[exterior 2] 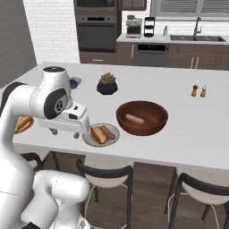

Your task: Place one bun and one sausage from the bowl on each plate.

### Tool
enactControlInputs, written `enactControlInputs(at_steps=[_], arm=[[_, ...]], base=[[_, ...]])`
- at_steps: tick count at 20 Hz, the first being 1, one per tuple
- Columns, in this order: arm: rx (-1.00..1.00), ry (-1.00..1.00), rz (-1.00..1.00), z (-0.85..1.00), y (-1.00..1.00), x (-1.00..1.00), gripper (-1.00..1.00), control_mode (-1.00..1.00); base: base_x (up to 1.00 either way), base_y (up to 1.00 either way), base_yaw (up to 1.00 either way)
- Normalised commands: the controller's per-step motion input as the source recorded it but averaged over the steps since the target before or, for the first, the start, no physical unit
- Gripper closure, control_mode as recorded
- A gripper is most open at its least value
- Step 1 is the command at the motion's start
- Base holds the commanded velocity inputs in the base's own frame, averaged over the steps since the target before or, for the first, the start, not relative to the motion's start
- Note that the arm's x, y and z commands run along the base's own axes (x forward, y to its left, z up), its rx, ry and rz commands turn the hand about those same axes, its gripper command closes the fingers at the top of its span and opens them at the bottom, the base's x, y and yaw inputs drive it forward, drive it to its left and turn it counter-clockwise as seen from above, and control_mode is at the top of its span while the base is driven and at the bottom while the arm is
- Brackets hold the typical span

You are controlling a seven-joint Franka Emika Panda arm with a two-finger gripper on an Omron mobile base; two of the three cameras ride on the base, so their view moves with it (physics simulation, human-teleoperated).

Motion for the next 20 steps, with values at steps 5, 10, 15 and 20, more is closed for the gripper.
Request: enactControlInputs(at_steps=[5, 10, 15, 20], arm=[[0.00, 0.00, 0.00, 0.00, 0.00, 0.00, -1.00, 1.00], [0.00, 0.00, 0.00, 0.00, 0.00, 0.00, -1.00, 1.00], [0.00, 0.00, 0.00, 0.00, 0.00, 0.00, -1.00, 1.00], [0.00, 0.00, 0.00, 0.00, 0.00, 0.00, -1.00, 1.00]], base=[[0.19, -0.37, -0.03], [0.35, -0.35, 0.00], [0.40, -0.61, 0.00], [0.43, -0.39, 0.00]])
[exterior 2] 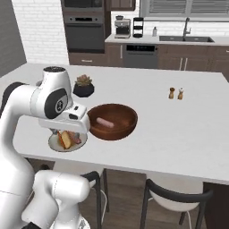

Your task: Place one bun and one sausage from the bowl on each plate.

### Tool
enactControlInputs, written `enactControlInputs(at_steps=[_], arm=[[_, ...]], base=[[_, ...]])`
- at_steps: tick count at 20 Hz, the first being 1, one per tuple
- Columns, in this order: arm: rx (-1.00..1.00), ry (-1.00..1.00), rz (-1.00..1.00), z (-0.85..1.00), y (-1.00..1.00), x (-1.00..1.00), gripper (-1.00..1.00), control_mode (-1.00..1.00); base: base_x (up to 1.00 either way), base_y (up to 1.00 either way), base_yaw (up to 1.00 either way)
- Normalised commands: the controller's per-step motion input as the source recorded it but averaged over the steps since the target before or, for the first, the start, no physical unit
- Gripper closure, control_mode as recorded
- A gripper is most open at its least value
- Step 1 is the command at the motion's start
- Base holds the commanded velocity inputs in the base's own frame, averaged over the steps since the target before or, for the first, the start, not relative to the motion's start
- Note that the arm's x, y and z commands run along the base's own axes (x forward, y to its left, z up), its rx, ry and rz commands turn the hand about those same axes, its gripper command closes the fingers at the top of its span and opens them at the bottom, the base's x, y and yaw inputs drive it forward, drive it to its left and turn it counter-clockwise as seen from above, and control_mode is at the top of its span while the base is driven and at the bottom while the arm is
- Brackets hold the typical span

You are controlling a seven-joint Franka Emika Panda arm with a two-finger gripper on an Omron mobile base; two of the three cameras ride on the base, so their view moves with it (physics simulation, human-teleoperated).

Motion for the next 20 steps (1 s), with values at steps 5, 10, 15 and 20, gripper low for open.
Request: enactControlInputs(at_steps=[5, 10, 15, 20], arm=[[0.00, 0.00, 0.00, 0.00, 0.00, 0.00, -1.00, 1.00], [0.00, 0.00, 0.00, 0.00, -0.05, 0.34, -1.00, -1.00], [0.02, 0.00, 0.00, 0.00, 0.00, 1.00, -1.00, -1.00], [0.09, 0.00, 0.22, -0.04, -0.10, 1.00, -1.00, -1.00]], base=[[0.51, -0.26, 0.00], [0.33, -0.15, 0.00], [0.00, 0.00, 0.00], [0.00, 0.00, 0.00]])
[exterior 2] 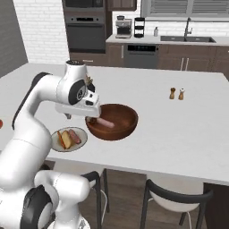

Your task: Place one bun and one sausage from the bowl on each plate.

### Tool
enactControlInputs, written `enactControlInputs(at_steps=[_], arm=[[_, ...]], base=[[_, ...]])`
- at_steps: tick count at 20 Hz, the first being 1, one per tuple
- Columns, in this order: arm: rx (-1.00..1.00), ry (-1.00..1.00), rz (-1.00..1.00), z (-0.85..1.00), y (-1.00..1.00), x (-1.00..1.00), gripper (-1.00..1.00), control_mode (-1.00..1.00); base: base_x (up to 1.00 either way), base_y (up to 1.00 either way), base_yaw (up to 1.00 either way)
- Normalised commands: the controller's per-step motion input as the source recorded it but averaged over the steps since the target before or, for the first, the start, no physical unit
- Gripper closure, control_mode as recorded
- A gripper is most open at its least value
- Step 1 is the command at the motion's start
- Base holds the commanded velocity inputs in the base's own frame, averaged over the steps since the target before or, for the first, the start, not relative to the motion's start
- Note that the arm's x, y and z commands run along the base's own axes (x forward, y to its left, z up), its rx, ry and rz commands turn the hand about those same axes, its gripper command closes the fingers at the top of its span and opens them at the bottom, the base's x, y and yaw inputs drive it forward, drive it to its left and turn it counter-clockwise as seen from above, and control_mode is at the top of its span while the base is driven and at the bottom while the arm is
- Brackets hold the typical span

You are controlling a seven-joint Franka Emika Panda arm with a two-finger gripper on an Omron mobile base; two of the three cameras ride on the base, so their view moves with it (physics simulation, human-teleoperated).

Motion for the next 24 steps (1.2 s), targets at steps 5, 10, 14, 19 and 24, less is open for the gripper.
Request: enactControlInputs(at_steps=[5, 10, 14, 19, 24], arm=[[0.03, 0.00, 0.68, -0.35, -0.16, 0.84, -1.00, -1.00], [-0.01, -0.02, 0.57, -0.50, -0.09, 0.71, -1.00, -1.00], [0.00, 0.00, 0.34, -0.33, -0.11, 0.97, -1.00, -1.00], [0.00, 0.00, 0.08, -0.45, -0.01, 0.96, -1.00, -1.00], [0.00, 0.00, 0.00, -0.69, 0.00, 0.82, -1.00, -1.00]], base=[[0.00, 0.00, 0.00], [0.00, 0.00, 0.00], [0.00, 0.00, 0.00], [0.00, 0.00, 0.00], [0.00, 0.00, 0.00]])
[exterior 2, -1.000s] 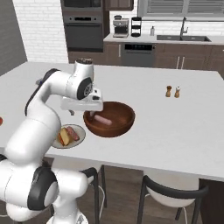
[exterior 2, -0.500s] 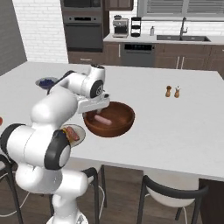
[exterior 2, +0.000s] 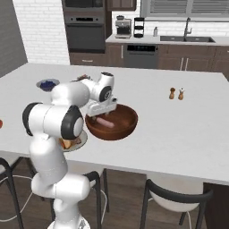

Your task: Place one bun and one sausage from the bowl on each plate.

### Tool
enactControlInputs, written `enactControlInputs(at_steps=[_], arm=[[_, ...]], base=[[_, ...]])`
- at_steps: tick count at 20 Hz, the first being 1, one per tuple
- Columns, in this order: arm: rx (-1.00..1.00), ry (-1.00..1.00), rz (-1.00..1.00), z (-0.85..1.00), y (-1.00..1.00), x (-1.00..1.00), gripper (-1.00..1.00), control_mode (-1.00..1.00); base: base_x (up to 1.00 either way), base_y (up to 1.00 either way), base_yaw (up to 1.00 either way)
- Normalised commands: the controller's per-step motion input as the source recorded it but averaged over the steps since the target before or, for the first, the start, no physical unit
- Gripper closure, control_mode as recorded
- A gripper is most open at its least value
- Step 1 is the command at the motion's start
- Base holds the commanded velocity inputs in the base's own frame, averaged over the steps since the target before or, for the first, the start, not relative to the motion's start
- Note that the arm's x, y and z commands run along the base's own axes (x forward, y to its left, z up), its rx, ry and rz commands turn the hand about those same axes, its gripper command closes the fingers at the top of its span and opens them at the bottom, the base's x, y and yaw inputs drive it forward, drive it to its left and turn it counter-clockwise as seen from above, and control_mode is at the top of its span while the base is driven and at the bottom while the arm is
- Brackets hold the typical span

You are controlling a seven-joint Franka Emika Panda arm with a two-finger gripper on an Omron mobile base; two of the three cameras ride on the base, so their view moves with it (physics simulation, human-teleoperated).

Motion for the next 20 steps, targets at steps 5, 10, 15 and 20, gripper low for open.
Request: enactControlInputs(at_steps=[5, 10, 15, 20], arm=[[0.00, 0.00, 0.01, -0.50, -0.06, 0.59, -1.00, -1.00], [0.00, 0.00, 0.02, -0.44, -0.02, 0.23, -1.00, -1.00], [0.00, 0.00, 0.00, -0.55, 0.00, 0.28, -1.00, -1.00], [0.00, -0.04, 0.00, -0.24, 0.00, 0.38, -1.00, -1.00]], base=[[0.00, 0.00, 0.00], [0.00, 0.00, 0.00], [0.00, 0.00, 0.00], [0.00, 0.00, 0.00]])
